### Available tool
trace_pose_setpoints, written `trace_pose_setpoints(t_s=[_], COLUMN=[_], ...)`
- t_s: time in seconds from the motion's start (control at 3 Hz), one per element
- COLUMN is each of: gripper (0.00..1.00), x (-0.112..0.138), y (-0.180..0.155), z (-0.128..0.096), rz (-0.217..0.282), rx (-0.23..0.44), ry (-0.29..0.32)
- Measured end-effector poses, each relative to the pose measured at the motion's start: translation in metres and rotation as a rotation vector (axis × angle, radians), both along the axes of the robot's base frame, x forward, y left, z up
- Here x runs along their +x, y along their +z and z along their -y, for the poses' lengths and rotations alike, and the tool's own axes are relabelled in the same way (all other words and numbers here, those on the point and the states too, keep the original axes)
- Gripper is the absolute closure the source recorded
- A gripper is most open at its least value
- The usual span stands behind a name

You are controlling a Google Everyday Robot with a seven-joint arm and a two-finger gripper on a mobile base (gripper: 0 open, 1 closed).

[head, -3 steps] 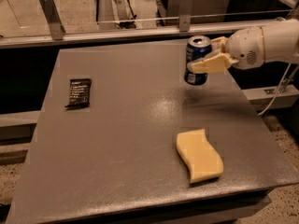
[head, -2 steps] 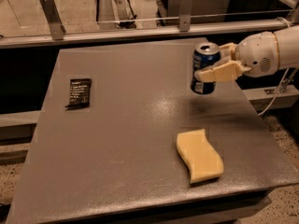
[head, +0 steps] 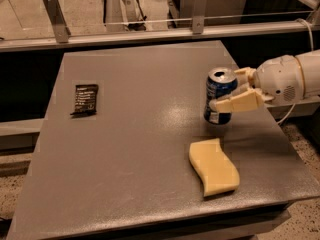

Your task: Move pepsi can near sponge

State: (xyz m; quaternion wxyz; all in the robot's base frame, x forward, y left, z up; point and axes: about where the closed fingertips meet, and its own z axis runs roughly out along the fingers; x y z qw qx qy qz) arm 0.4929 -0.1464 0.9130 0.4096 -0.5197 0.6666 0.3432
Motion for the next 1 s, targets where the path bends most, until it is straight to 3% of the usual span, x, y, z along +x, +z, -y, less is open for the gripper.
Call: trace_pose_setpoints(t_s=[0.67,1.0], gripper=[1.0,0.83], x=[-0.031,-0.042], y=[-0.013,-0.018], z=[-0.015,-0.025], rz=[0.013,0.012], rx=[0.029,0.054], ry=[0.065,0.105])
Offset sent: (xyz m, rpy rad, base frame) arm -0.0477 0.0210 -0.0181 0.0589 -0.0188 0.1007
